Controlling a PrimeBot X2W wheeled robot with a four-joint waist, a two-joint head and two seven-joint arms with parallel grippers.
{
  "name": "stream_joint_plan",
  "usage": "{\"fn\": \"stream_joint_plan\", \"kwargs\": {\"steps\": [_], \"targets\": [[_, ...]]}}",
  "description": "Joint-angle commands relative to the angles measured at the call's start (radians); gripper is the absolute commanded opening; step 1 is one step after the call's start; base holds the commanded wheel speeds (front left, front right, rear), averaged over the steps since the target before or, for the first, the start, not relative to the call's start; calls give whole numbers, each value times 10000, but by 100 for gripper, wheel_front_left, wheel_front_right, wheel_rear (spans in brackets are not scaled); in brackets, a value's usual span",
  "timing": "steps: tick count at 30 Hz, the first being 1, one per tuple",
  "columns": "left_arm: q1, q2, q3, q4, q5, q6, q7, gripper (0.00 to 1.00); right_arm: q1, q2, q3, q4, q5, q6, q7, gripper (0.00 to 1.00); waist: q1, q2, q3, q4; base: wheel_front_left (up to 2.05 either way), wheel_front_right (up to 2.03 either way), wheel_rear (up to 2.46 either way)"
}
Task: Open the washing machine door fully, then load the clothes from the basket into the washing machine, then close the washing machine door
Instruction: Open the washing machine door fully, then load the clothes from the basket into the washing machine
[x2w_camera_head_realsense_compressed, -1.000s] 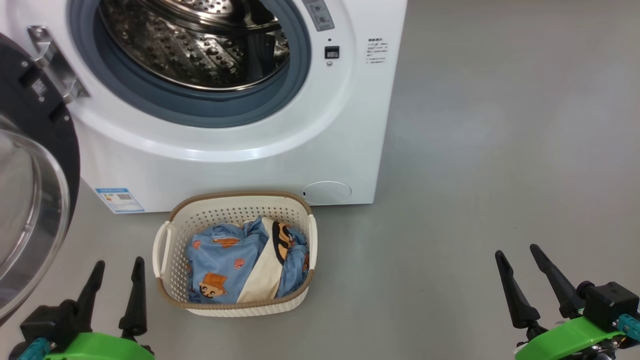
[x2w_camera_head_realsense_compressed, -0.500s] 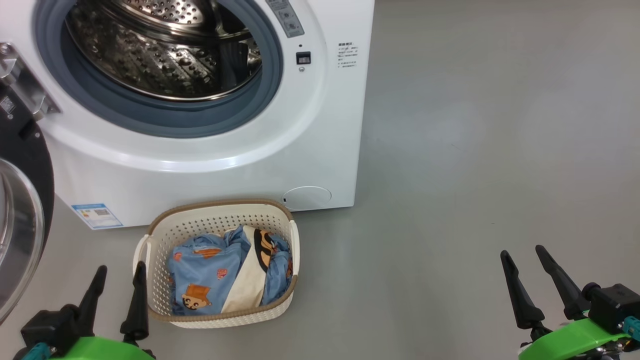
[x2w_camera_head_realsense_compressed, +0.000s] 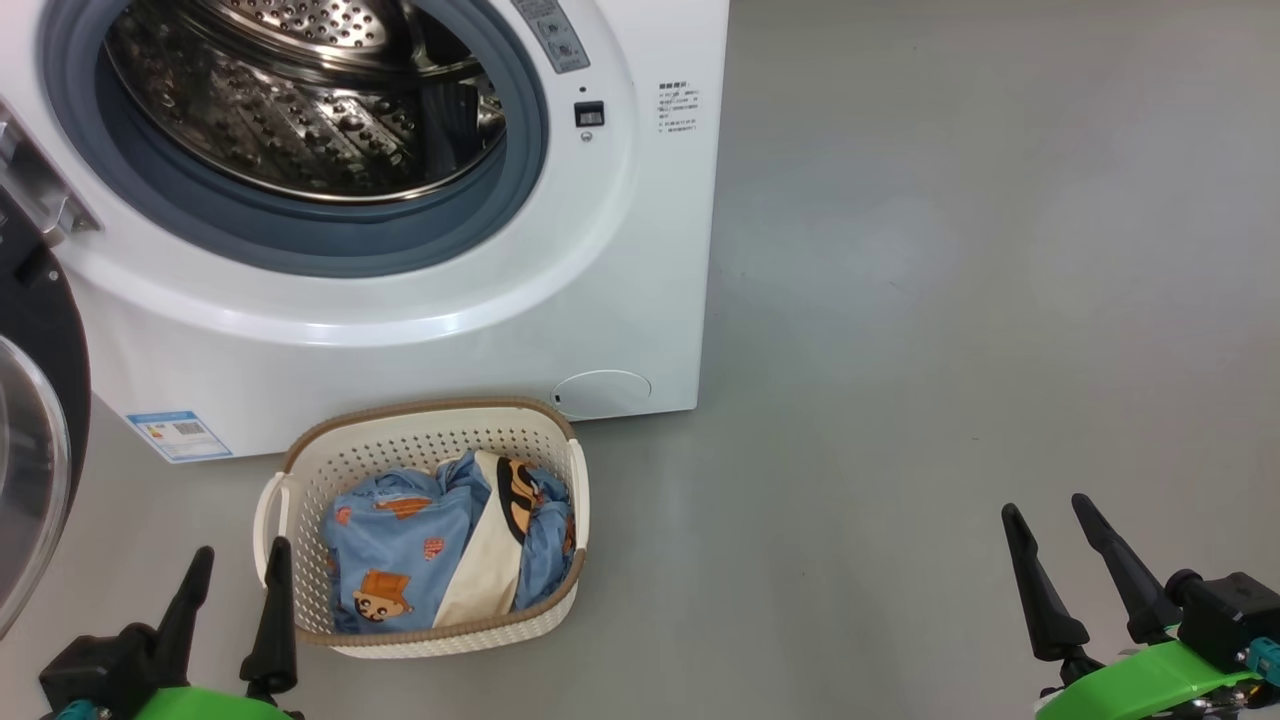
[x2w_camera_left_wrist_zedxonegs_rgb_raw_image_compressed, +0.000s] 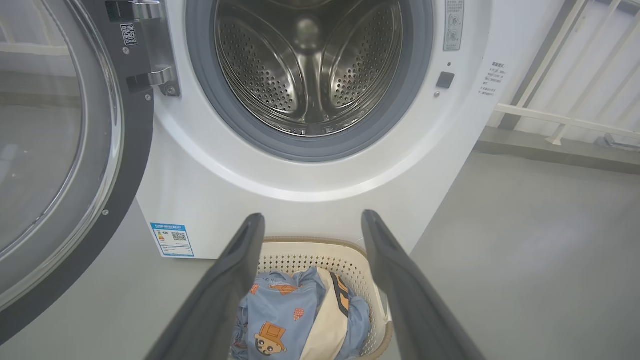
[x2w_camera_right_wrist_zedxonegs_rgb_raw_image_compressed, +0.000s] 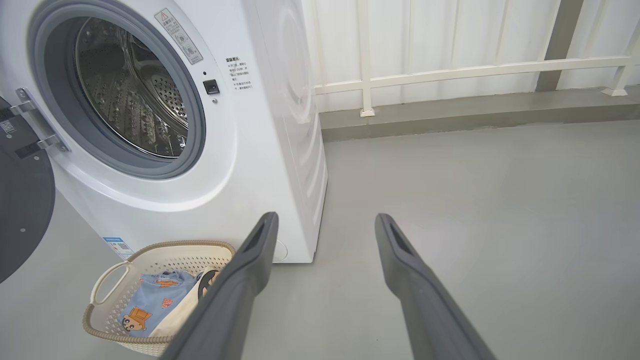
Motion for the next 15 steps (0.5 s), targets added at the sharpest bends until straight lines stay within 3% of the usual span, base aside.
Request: {"fn": "stream_joint_plan", "kwargs": {"steps": [1,15], "targets": [[-214,194,388,-277,-47,-25,-55,100,-71,-105,132,-272,-56,87,-132,100,0,0,11,3,0,0,0],[-395,237,465,-94,-274,-25,-55,100,-133,-48,122,-269,-67,87,-132,100,0,0,105,91,0,0,0]]}}
